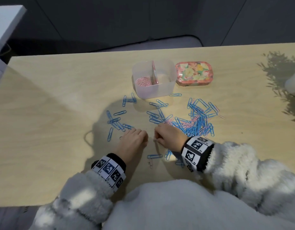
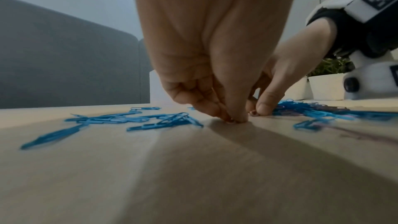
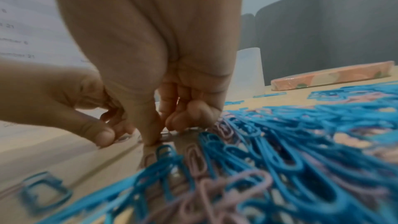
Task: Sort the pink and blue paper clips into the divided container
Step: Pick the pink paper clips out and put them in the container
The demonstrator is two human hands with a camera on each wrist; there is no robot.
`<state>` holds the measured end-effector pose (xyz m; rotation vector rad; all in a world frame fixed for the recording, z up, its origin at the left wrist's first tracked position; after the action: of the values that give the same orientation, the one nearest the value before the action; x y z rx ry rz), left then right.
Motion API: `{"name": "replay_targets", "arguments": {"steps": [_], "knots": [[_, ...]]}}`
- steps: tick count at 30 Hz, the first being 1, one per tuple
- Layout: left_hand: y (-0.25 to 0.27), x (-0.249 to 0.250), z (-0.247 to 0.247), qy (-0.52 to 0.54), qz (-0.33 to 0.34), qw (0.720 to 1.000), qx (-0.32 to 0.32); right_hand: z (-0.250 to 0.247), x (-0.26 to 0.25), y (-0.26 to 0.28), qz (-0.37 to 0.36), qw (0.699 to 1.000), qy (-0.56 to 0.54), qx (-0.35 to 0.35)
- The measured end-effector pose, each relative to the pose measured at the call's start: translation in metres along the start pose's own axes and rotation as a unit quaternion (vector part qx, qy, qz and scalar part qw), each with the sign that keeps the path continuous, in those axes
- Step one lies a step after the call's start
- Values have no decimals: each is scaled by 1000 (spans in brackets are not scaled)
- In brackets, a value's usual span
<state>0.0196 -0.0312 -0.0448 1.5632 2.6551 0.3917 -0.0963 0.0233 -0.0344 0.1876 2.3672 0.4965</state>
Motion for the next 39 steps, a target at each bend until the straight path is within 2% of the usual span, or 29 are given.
{"name": "replay_targets", "arguments": {"steps": [2, 5, 8, 10, 11, 13, 14, 15, 17, 19, 20, 22, 25, 28, 35, 37, 39], "knots": [[-1, 0, -4, 23, -1, 999, -24, 0, -2, -1, -2, 1000, -4, -4], [0, 5, -6, -13, 19, 999, -35, 4, -1, 2, -22, 1000, -6, 12], [3, 6, -12, 51, 41, 998, 17, -8, 15, 13, -20, 987, -118, 103], [11, 3, -15, 160, 25, 987, 10, -27, 31, 20, 1, 950, -239, 202], [14, 1, -15, 221, 7, 975, -6, -36, 40, 24, 32, 920, -309, 239], [19, 2, -15, 339, -26, 939, -51, -45, 58, 26, 101, 851, -437, 274], [20, 3, -15, 385, -44, 919, -74, -47, 63, 25, 119, 840, -455, 272], [20, 5, -15, 420, -56, 900, -100, -49, 65, 22, 117, 855, -432, 262], [22, 14, -14, 446, -51, 881, -151, -51, 61, 18, 74, 918, -323, 220], [25, 22, -10, 417, -29, 891, -175, -50, 51, 17, 45, 976, -154, 150], [27, 25, -6, 399, -15, 899, -182, -49, 47, 17, 37, 989, -69, 122], [31, 30, 0, 332, 28, 925, -184, -47, 38, 21, 23, 996, 29, 87], [33, 33, 1, 159, 93, 970, -157, -40, 37, 22, 17, 996, 47, 72], [31, 32, 3, 95, 102, 980, -144, -31, 38, 24, 7, 997, 35, 75], [27, 39, 4, 126, 100, 979, -125, -32, 53, 30, 63, 992, -32, 108], [20, 38, -4, 187, 80, 973, -108, -34, 59, 34, 85, 990, -34, 109], [8, 32, -14, 277, 25, 955, -101, -38, 64, 39, 90, 987, -41, 125]]}}
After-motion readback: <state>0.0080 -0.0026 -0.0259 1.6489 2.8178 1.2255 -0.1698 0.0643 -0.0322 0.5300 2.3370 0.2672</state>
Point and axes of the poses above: each hand's wrist, its own y-axis away from the middle knuckle, its own z-axis out of the palm, x = y × z, the point moved 5 cm from there along -y, towards the middle knuckle, and after that the axes turned 12 degrees about -y, right-handed, at the moved point
